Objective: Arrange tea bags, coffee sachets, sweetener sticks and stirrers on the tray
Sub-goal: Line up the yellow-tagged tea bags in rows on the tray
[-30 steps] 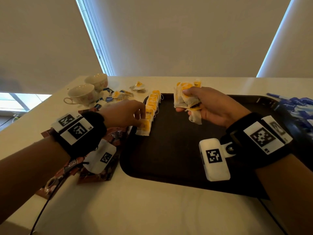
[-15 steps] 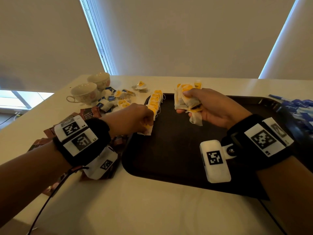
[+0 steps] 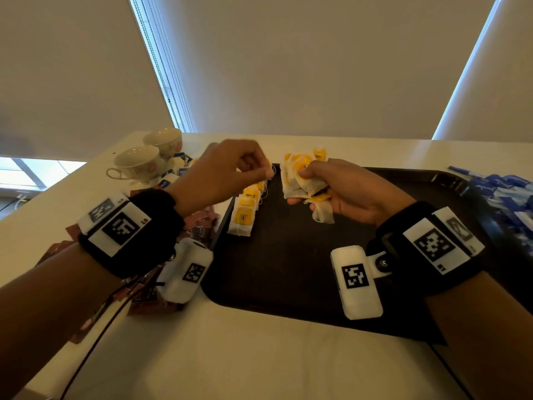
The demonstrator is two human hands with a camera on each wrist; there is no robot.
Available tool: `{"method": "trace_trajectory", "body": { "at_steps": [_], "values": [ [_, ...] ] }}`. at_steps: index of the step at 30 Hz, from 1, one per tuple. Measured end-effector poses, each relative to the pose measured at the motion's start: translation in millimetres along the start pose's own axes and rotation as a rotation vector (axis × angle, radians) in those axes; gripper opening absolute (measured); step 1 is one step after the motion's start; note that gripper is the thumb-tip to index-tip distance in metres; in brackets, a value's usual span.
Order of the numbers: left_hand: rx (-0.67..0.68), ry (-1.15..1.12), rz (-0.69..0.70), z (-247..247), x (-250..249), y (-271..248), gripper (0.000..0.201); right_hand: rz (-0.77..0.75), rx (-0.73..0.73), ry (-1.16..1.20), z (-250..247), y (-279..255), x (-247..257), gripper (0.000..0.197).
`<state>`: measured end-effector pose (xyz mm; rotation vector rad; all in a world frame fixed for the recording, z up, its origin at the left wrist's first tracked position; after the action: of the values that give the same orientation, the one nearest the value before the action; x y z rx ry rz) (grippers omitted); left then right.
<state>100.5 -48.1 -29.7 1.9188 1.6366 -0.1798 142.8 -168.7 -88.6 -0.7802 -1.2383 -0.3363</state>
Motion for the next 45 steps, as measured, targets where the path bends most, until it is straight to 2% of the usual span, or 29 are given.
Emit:
{"method": "trace_trajectory", "body": {
  "at_steps": [1,3,7,12,18,26,31,34,37,42,45],
  "values": [
    [-0.089,-0.051,0.020,-7.8,-7.5,2.7,0.013,-0.002,0.009,-0.008,1.5,-0.1,0.3,0.023],
    [-0.161,-0.093,0.047,-10.5,-19.1,6.9,0.013,-0.009,0.023,-0.011,4.2,-0.9,0.7,0.020],
    [-0.120,-0.098,0.005,9.0,-23.0,12.9,0.014,-0.022,0.035,0.038,5.0,-1.7,1.4,0.020],
    [-0.151,-0.154,-0.038,13.4,-23.3,16.1,0.021,-0.030,0.054,0.101,4.5,-2.1,3.2,0.028],
    [-0.087,-0.159,0.013,17.1,-32.8,16.4,0.021,-0.017,0.040,0.109,1.1,1.0,3.1,0.046],
    [-0.002,-0.390,0.025,8.9,-37.1,11.2,0.018,-0.054,-0.035,0.019,-4.9,-1.4,4.1,0.026],
    [-0.008,-0.386,-0.015,-16.0,-28.5,4.6,0.018,-0.028,-0.066,0.035,-8.2,0.3,1.7,0.020],
    [0.087,-0.325,-0.091,-14.5,-11.0,-3.4,0.019,-0.027,-0.082,0.029,-9.7,0.2,2.9,0.027],
    [0.246,-0.220,-0.164,2.4,12.0,-18.2,0.020,-0.020,-0.086,0.033,-9.1,-0.2,2.7,0.030],
    [0.519,-0.077,-0.155,28.9,23.3,-39.3,0.014,-0.010,-0.085,0.017,-8.7,0.5,1.2,0.032],
    [0.578,-0.061,-0.178,34.3,27.3,-44.1,0.015,-0.005,-0.085,0.019,-7.8,-0.1,0.8,0.032]
  ]
}}
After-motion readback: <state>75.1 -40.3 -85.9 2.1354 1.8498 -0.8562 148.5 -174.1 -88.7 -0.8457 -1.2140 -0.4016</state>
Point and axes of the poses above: each hand's wrist, its own y-axis towards the middle knuckle, its own z-axis out of the palm, x = y × z, the point moved 10 cm from there along y, towards the middle knuckle, and after that the axes turned 7 degrees about z, right-handed, at the moved point
